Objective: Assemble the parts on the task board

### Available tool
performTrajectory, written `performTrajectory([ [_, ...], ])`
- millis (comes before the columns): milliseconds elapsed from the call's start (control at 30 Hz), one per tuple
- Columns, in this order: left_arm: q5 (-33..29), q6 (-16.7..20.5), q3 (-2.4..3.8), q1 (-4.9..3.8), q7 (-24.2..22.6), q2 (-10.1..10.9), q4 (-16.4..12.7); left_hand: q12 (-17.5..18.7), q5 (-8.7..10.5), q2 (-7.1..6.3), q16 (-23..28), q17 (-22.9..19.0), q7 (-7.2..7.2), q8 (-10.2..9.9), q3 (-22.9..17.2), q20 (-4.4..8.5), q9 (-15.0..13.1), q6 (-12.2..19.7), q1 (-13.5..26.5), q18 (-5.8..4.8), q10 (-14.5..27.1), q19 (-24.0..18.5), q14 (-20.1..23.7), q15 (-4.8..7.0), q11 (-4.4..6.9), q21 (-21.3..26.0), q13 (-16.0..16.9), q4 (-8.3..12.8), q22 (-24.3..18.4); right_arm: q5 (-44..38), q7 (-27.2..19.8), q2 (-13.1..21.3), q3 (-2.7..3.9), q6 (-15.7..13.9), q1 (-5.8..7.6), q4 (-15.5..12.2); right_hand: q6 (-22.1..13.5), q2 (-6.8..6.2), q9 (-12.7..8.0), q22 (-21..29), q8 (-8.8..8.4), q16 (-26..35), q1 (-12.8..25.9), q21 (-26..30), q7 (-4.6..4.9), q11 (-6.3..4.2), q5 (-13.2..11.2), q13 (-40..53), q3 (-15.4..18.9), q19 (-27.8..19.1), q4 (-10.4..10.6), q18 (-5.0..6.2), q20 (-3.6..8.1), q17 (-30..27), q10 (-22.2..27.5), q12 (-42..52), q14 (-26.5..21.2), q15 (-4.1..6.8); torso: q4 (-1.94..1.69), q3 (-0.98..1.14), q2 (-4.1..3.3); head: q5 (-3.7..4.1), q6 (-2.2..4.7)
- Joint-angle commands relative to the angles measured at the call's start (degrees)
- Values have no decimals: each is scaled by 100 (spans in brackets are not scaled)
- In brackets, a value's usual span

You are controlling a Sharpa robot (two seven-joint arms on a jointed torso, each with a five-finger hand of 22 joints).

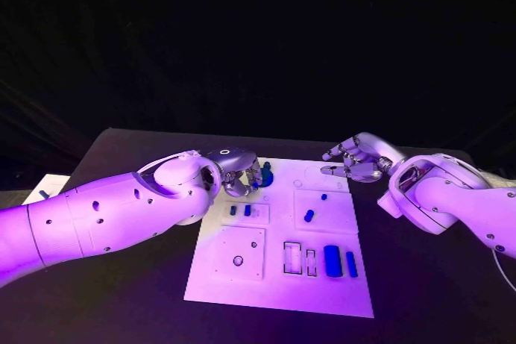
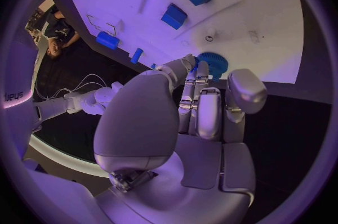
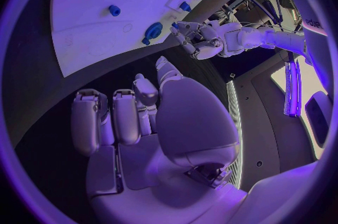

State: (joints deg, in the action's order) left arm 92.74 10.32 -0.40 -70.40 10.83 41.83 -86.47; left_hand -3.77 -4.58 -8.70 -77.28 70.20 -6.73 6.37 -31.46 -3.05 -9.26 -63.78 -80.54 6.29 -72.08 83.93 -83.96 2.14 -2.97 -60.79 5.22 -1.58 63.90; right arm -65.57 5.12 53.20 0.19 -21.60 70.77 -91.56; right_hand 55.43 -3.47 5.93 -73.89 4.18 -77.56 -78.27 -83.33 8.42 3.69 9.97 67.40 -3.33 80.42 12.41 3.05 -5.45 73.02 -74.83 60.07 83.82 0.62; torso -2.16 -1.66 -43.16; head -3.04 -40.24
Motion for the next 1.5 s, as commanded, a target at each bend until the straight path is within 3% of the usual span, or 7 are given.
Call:
performTrajectory([
  [33,-177,78,8,-1,2,92,-48,22,7,7,-22,-8,-20,-25,-26,-41,7,-14,61,-43,-1,151,-273,-38,-26,-30,-8,-7,9,-33,-29,-3,0,55,-2,3,31,62,5,-3,7,29,-4,24,3,-32,34,5,24,-35,-3,49,9,5,-22,19,265,32,5,0,-4,-5,0],
  [300,-261,-83,8,0,40,219,-106,22,8,-1,-21,-14,-19,-30,-23,-42,8,-16,75,-41,-2,149,-271,-38,-26,-25,-10,-8,6,-32,-31,-6,0,56,-3,8,31,62,5,-3,7,29,-4,24,3,-32,34,5,24,-35,-3,49,9,5,-22,19,265,32,7,-2,-8,-13,-7],
  [833,-273,-436,-17,7,129,199,19,24,10,-14,-17,-31,-17,-43,-17,-45,13,-17,111,-37,2,145,-267,-39,-26,-9,-16,-12,-5,-32,-33,-17,0,60,-4,9,31,62,5,-3,7,29,-4,24,3,-32,34,5,24,-35,-3,49,9,5,-22,19,265,32,7,2,-7,-38,-31],
  [1500,-270,-474,-23,9,101,197,-34,18,8,-12,-20,-33,-11,-46,-21,-47,13,-29,119,-34,-11,142,-266,-36,-19,-3,-16,-8,-8,-32,-27,-19,0,66,-4,13,31,62,5,-3,7,29,-4,24,3,-32,34,5,24,-35,-3,49,9,5,-22,19,265,32,12,3,-6,-46,-52],
])
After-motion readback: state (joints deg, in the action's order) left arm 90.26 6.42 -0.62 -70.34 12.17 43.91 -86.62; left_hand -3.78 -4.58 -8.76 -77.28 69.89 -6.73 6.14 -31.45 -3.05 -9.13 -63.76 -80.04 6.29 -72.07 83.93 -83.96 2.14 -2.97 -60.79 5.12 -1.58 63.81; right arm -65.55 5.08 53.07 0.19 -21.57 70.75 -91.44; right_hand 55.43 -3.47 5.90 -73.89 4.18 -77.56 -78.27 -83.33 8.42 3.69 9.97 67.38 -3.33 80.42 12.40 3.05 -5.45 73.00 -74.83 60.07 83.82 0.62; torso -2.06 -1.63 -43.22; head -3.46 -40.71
